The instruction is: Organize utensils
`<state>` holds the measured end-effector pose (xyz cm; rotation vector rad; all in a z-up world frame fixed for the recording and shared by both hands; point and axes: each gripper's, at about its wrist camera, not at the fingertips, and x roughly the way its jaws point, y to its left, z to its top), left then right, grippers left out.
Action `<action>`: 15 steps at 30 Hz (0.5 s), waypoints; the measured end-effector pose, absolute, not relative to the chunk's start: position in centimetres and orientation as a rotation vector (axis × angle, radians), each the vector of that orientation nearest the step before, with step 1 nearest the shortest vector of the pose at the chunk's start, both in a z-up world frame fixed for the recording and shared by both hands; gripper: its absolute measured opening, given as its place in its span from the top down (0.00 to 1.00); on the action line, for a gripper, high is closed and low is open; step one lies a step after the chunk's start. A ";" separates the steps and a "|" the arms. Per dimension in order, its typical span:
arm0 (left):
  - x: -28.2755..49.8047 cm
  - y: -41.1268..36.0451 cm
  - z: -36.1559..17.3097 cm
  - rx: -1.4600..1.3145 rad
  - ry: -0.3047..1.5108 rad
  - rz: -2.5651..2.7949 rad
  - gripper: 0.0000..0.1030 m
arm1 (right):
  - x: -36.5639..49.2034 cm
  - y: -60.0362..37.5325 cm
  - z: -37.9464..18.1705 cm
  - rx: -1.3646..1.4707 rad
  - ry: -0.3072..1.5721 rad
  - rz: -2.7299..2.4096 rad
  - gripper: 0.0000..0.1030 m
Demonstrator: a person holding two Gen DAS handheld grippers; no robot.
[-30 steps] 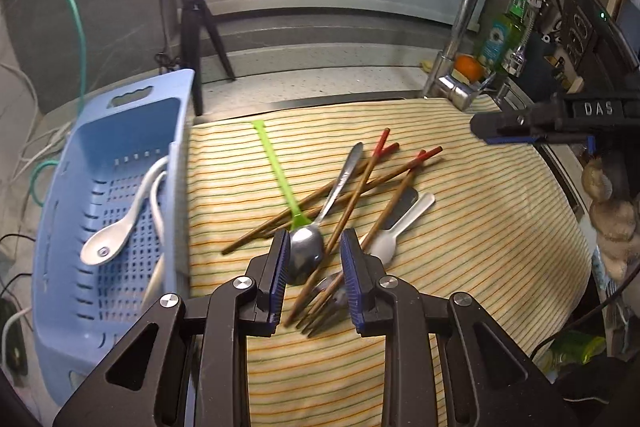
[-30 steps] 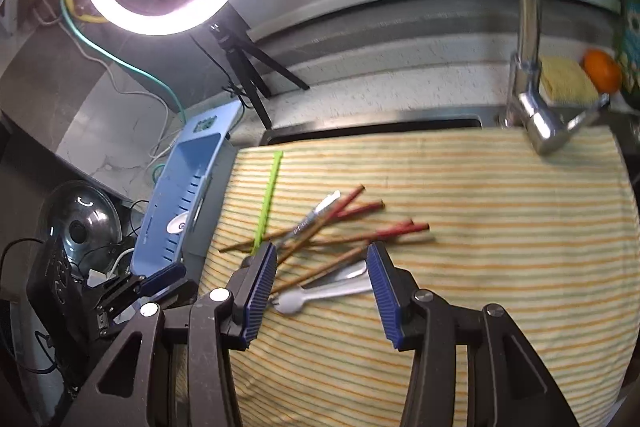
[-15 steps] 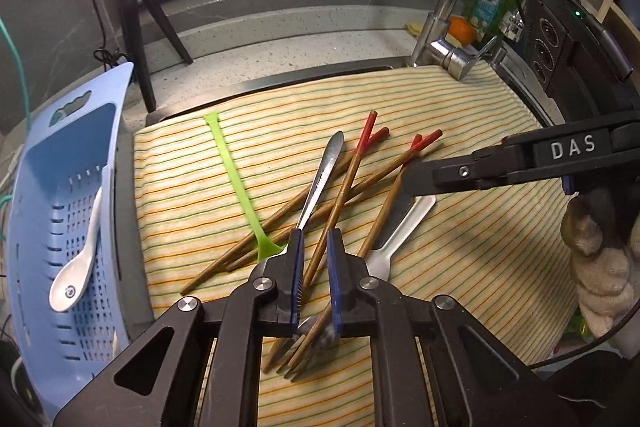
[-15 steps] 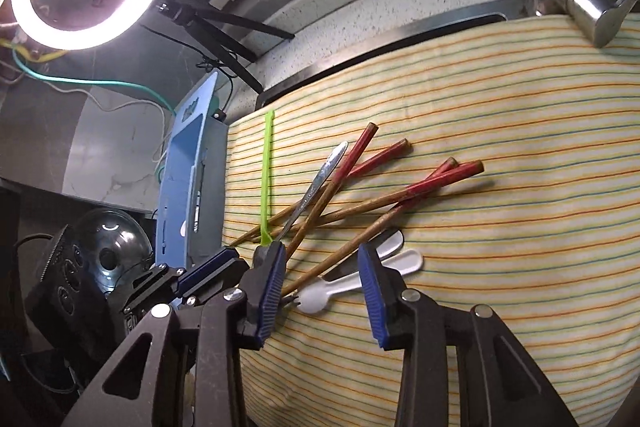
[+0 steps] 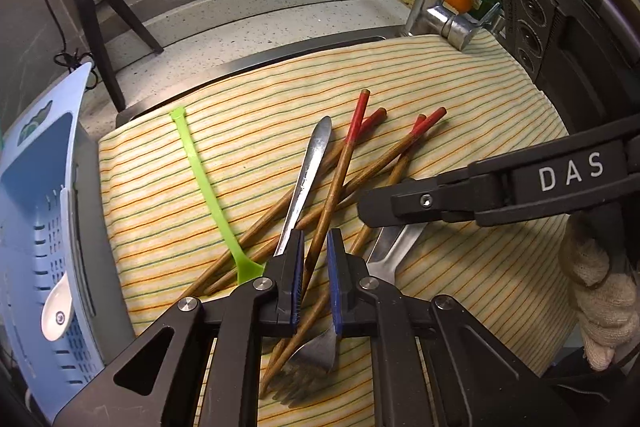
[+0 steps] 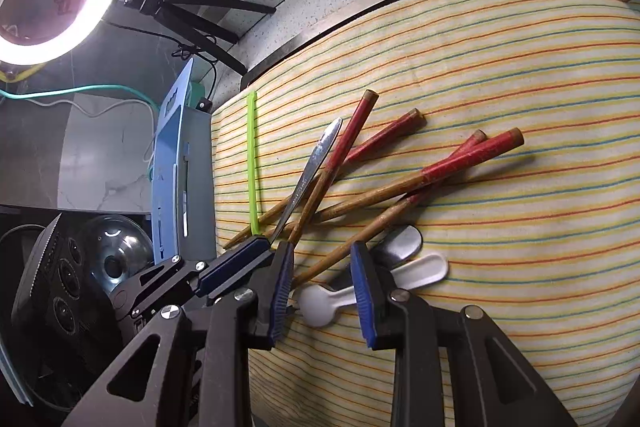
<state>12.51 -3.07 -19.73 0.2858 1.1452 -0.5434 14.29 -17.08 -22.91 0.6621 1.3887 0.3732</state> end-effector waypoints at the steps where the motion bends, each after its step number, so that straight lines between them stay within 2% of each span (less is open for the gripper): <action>1: 12.6 -3.1 -19.8 0.291 1.146 -0.539 0.90 | 14.4 -17.0 -23.0 0.661 1.392 0.370 0.74; 15: 12.6 -3.4 -20.9 0.286 1.151 -0.550 0.91 | 14.5 -17.2 -23.5 0.668 1.441 0.281 0.81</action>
